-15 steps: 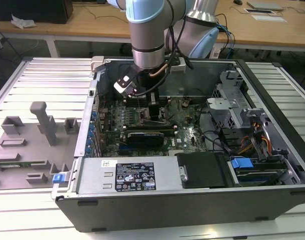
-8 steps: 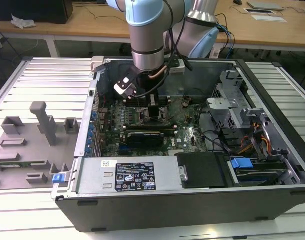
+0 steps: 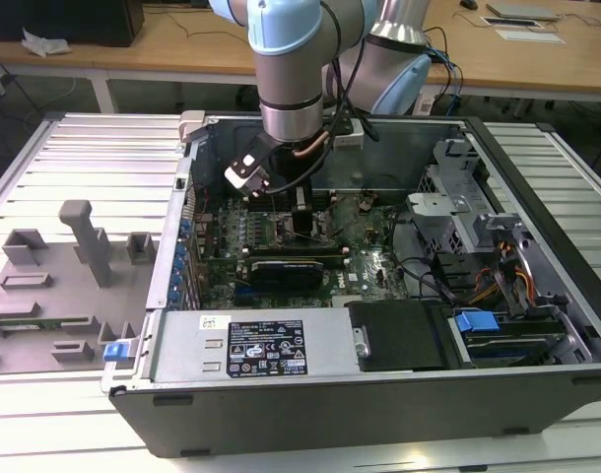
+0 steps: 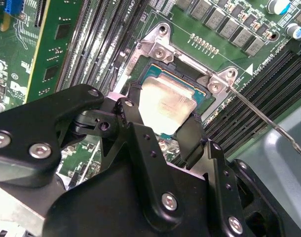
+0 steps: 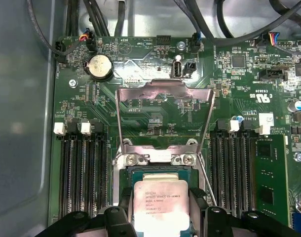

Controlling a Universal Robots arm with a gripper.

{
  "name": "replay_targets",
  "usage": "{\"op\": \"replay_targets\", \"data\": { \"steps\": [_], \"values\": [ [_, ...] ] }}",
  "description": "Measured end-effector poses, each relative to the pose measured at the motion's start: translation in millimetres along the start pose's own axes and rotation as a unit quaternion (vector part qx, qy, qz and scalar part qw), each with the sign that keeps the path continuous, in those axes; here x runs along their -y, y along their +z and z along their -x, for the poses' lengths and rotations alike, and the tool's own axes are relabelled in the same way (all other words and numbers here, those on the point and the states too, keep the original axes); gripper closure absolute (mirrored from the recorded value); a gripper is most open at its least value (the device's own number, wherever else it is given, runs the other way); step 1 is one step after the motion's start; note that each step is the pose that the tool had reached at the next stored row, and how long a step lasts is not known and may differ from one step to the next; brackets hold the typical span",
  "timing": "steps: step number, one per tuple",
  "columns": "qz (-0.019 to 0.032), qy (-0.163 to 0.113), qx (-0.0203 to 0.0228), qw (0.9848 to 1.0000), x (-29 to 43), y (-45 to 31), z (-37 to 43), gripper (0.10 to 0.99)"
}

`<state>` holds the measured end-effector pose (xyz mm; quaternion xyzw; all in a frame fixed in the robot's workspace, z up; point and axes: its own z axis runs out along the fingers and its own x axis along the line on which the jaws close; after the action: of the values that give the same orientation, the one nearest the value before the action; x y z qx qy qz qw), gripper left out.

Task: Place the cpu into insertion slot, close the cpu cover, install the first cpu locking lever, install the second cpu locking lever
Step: 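Place the cpu into insertion slot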

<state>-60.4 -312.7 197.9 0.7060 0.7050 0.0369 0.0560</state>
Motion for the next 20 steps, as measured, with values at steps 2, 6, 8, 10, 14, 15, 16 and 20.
{"op": "replay_targets", "data": {
  "steps": [2,6,8,10,14,15,16,20],
  "values": [
    [0.0,0.0,-0.0008,1.0,0.0,0.1,-0.1,0.545],
    [-0.0002,0.008,-0.0001,1.0,-0.1,0.2,-0.1,0.545],
    [-0.0002,0.008,-0.0001,1.0,-0.1,0.2,-0.1,0.545],
    [-0.0002,0.008,-0.0001,1.0,-0.1,0.2,-0.1,0.545],
    [-0.0002,0.008,0.0,1.0,-0.1,0.2,-0.1,0.545],
    [-0.0002,0.008,-0.0001,1.0,-0.1,0.2,-0.1,0.545],
    [-0.0002,0.008,-0.0001,1.0,-0.1,0.2,-0.1,0.545],
    [-0.0002,0.008,0.0,1.0,-0.1,0.1,-0.1,0.533]
  ]
}}
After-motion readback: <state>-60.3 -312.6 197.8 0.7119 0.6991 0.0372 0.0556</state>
